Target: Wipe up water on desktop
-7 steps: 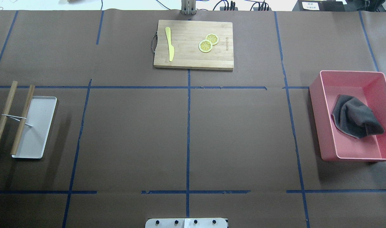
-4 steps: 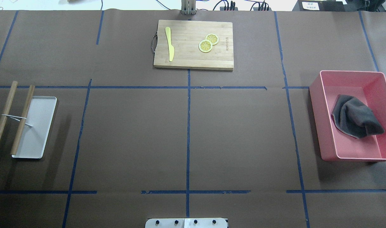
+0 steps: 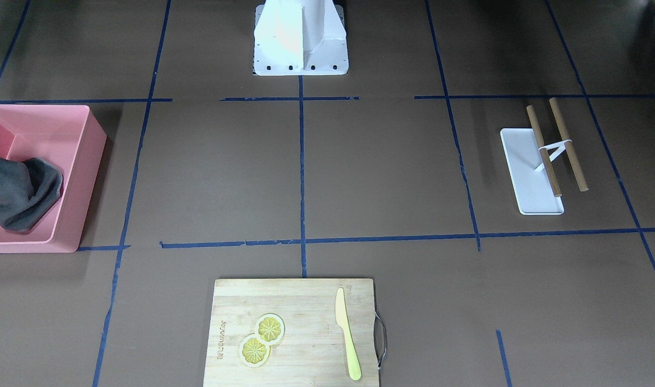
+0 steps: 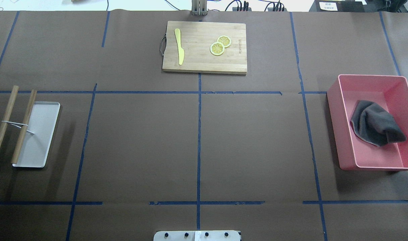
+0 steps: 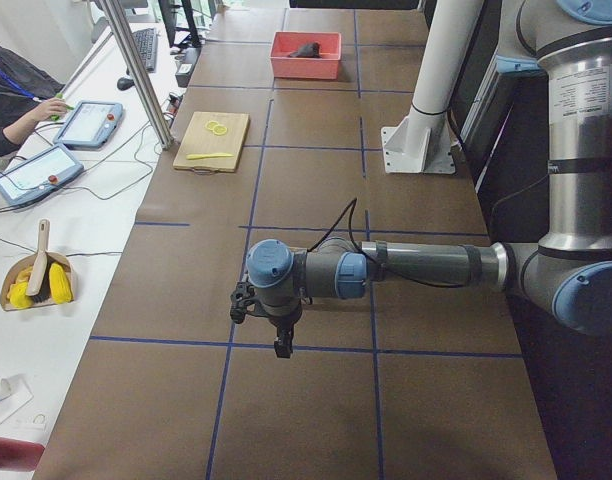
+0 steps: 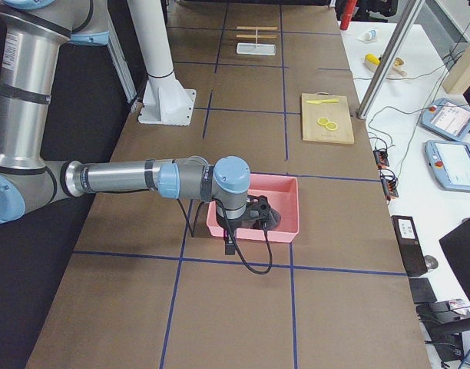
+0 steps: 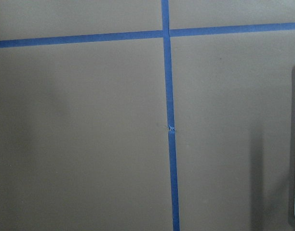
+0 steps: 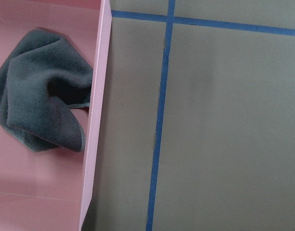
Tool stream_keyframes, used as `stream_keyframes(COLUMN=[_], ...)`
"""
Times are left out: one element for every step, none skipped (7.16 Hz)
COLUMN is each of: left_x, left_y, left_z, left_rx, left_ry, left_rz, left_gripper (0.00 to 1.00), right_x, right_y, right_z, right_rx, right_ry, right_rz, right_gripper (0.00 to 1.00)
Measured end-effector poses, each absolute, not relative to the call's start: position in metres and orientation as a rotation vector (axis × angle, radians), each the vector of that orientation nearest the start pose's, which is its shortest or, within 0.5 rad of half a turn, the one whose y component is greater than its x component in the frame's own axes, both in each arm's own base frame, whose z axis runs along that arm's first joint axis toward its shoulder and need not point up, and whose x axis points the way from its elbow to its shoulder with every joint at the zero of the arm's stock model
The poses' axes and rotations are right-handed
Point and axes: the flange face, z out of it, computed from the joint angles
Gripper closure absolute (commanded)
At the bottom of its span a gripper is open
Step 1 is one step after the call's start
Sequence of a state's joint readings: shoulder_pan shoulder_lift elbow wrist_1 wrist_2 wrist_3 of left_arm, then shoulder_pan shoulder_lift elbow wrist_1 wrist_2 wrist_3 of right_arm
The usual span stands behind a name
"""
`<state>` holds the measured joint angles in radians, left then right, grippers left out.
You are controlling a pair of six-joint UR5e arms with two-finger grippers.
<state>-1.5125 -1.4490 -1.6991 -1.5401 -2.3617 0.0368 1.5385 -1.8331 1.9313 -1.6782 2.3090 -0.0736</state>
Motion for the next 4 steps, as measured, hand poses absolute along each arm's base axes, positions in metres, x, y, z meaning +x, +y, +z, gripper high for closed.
stream_keyframes(left_x=[-0.0368, -0.0368, -0.0368, -0.0368], left_y=[-0.4416, -0.4417, -0.4418, -0.4418], left_z=[0.654, 0.6539, 0.6534, 0.6533], left_rx=[-0.031, -0.031, -0.03, -0.03], left_ry=[0.791, 0.791, 0.791, 0.791], left_rz=[0.081, 0.081, 0.081, 0.081], left_gripper=[0.0, 0.0, 0.0, 0.0], right_x=[0.0534, 0.0524, 0.0513, 0.0503], right_y=[-0.3812, -0.3815, -0.3817, -0.382], right_z=[0.6092, 0.6094, 0.6094, 0.6094], right_rx=[0.006, 0.005, 0.003, 0.003], right_ry=[-0.739, -0.739, -0.739, -0.739], right_rz=[-0.099, -0.101, -0.104, -0.107], right_gripper=[0.0, 0.0, 0.0, 0.0])
